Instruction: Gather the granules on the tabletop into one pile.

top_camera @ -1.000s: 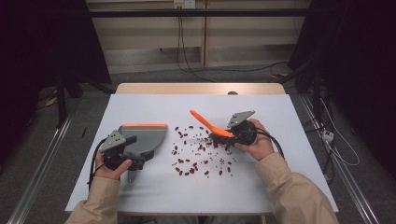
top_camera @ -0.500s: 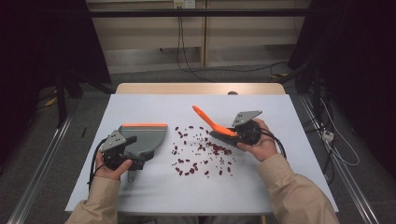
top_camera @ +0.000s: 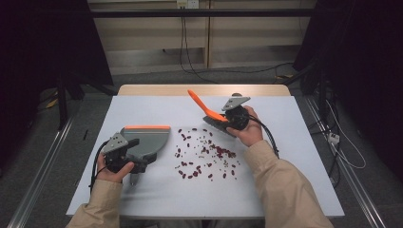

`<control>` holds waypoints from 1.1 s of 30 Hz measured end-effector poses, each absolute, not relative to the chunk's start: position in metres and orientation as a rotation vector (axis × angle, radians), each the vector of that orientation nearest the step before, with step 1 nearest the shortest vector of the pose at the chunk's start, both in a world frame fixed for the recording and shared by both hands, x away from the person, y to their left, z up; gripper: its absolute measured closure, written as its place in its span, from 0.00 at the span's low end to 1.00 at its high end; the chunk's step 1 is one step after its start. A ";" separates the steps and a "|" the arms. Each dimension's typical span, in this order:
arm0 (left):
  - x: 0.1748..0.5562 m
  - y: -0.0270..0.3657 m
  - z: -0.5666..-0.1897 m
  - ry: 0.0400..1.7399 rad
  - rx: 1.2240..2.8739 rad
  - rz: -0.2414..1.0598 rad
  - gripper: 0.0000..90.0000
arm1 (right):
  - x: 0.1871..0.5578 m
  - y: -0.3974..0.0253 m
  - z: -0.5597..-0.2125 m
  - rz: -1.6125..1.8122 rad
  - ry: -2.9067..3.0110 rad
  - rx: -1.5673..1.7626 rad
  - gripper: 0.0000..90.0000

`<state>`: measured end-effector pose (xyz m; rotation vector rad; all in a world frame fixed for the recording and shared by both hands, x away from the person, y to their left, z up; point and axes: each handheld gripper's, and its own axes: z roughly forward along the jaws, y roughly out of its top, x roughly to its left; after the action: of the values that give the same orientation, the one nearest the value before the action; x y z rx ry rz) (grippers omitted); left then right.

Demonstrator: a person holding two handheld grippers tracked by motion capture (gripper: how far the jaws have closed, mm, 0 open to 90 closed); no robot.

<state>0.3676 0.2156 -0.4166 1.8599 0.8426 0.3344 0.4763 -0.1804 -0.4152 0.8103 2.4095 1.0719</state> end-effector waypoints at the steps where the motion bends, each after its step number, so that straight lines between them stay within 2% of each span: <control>1: 0.368 0.216 -0.417 0.843 1.859 0.334 0.06 | 0.480 -0.177 -0.416 1.074 2.415 0.809 0.79; 10: 0.368 0.218 -0.417 0.852 1.849 0.334 0.06 | 0.492 -0.151 -0.426 1.010 2.499 0.717 0.79; 33: 0.368 0.219 -0.415 0.857 1.846 0.348 0.06 | 0.435 -0.152 -0.420 0.978 2.641 0.455 0.79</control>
<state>0.3676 0.2192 -0.4152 1.8456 0.8570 0.3478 0.4353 -0.1524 -0.4201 0.4551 2.6413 0.9784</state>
